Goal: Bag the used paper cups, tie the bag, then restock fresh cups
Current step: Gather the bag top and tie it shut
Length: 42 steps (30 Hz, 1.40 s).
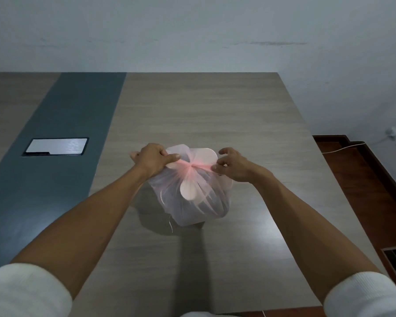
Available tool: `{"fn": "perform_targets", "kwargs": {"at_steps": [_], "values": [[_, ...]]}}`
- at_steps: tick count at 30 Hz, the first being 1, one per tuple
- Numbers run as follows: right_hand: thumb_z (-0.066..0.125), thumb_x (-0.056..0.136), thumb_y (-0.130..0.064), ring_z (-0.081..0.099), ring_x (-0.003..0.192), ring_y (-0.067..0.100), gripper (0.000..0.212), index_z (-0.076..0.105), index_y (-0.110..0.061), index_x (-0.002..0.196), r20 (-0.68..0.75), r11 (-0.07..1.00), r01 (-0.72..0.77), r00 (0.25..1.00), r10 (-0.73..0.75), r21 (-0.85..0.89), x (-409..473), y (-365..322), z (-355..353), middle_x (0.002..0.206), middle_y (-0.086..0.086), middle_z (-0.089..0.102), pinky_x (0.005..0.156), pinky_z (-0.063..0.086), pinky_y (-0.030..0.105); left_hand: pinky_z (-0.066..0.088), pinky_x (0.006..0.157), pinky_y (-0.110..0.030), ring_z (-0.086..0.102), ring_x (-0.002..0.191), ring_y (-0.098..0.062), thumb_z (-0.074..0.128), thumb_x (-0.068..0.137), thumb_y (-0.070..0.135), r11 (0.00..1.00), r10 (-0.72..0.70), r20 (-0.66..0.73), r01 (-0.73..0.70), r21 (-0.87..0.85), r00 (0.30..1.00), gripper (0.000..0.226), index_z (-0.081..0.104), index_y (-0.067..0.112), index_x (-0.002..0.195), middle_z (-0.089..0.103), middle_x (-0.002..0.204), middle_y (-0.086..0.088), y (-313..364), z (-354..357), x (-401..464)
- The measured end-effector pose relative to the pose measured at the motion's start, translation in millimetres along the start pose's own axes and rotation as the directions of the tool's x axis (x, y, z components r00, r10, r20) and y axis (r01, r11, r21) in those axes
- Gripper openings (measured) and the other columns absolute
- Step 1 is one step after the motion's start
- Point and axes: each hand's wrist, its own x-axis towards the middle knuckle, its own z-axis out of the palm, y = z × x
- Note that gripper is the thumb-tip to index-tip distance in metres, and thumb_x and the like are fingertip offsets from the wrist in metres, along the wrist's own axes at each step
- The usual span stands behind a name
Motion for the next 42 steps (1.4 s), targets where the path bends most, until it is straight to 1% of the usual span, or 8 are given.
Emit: {"fn": "perform_targets", "kwargs": {"at_steps": [9, 12, 14, 17, 20, 23, 30, 42], "values": [[0.065, 0.091, -0.045, 0.044, 0.128, 0.020, 0.019, 0.075, -0.029, 0.095, -0.079, 0.993, -0.038, 0.996, 0.029, -0.112, -7, 10, 5, 0.137, -0.007, 0.053, 0.105, 0.031, 0.043, 0.033, 0.073, -0.038, 0.058, 0.070, -0.022, 0.071, 0.085, 0.056, 0.946, 0.177, -0.030, -0.162, 0.279, 0.984, 0.052, 0.051, 0.017, 0.058, 0.059, 0.062, 0.002, -8, 8, -14], [0.069, 0.083, -0.014, 0.066, 0.086, 0.014, 0.004, 0.071, -0.014, 0.087, -0.157, 0.902, 0.031, 0.987, 0.041, 0.430, -8, -8, 1, 0.100, -0.001, 0.074, 0.082, 0.049, 0.035, 0.046, 0.061, -0.033, 0.060, 0.063, -0.021, 0.073, 0.086, 0.051, 0.976, 0.210, 0.036, -0.212, 0.055, 0.977, 0.050, 0.058, 0.009, 0.065, 0.064, 0.065, -0.005, 1, 2, -17], [0.069, 0.086, -0.005, 0.064, 0.077, 0.012, 0.019, 0.074, -0.012, 0.068, -0.180, 0.745, 0.080, 0.982, 0.055, 0.662, -8, -21, 1, 0.109, 0.006, 0.074, 0.076, 0.050, 0.028, 0.048, 0.055, -0.028, 0.063, 0.057, -0.017, 0.076, 0.087, 0.040, 0.950, 0.160, 0.110, -0.122, -0.289, 0.981, 0.044, 0.058, 0.005, 0.068, 0.068, 0.065, -0.011, 15, 3, -22], [0.065, 0.096, -0.019, 0.066, 0.080, 0.023, 0.030, 0.074, 0.008, 0.085, -0.179, 0.538, 0.100, 0.979, 0.097, 0.837, -2, -37, 12, 0.100, 0.022, 0.074, 0.073, 0.053, 0.034, 0.057, 0.057, -0.027, 0.071, 0.064, -0.020, 0.077, 0.089, 0.028, 0.694, 0.025, 0.182, 0.113, -0.711, 0.983, 0.031, 0.061, 0.005, 0.076, 0.074, 0.087, -0.024, 34, 16, -30], [0.065, 0.098, -0.022, 0.064, 0.071, 0.027, 0.029, 0.069, 0.004, 0.085, -0.137, 0.377, 0.081, 0.983, 0.124, 0.923, 2, -39, 22, 0.082, 0.023, 0.068, 0.064, 0.051, 0.034, 0.060, 0.072, -0.025, 0.070, 0.070, -0.016, 0.080, 0.085, 0.025, 0.498, -0.050, 0.236, 0.229, -0.836, 0.970, 0.026, 0.069, 0.002, 0.083, 0.074, 0.081, -0.014, 35, 26, -35], [0.068, 0.092, -0.005, 0.061, 0.063, 0.016, 0.011, 0.068, -0.003, 0.102, -0.138, 0.424, 0.078, 0.984, 0.113, 0.902, 2, -39, 27, 0.084, 0.013, 0.067, 0.062, 0.051, 0.028, 0.060, 0.070, -0.025, 0.071, 0.078, -0.017, 0.076, 0.087, 0.006, 0.475, -0.001, 0.285, 0.251, -0.844, 0.959, 0.021, 0.071, 0.002, 0.107, 0.076, 0.086, -0.009, 32, 33, -42], [0.063, 0.098, -0.004, 0.060, 0.054, 0.007, 0.029, 0.053, -0.004, 0.125, -0.209, 0.405, 0.091, 0.944, 0.255, 0.910, 8, -44, 40, 0.081, 0.007, 0.068, 0.053, 0.052, 0.022, 0.061, 0.070, -0.028, 0.073, 0.078, -0.021, 0.057, 0.100, 0.001, 0.350, -0.017, 0.245, 0.235, -0.907, 0.969, 0.020, 0.059, -0.002, 0.120, 0.074, 0.097, -0.018, 34, 51, -43], [0.065, 0.092, 0.001, 0.057, 0.050, 0.014, 0.029, 0.055, -0.008, 0.117, -0.101, 0.136, 0.064, 0.952, 0.289, 0.989, 15, -58, 41, 0.066, 0.009, 0.063, 0.051, 0.050, 0.026, 0.054, 0.059, -0.028, 0.064, 0.059, -0.014, 0.073, 0.092, 0.018, 0.468, 0.019, 0.376, 0.324, -0.822, 0.927, 0.045, 0.047, 0.010, 0.127, 0.074, 0.087, -0.013, 31, 45, -38]]}}
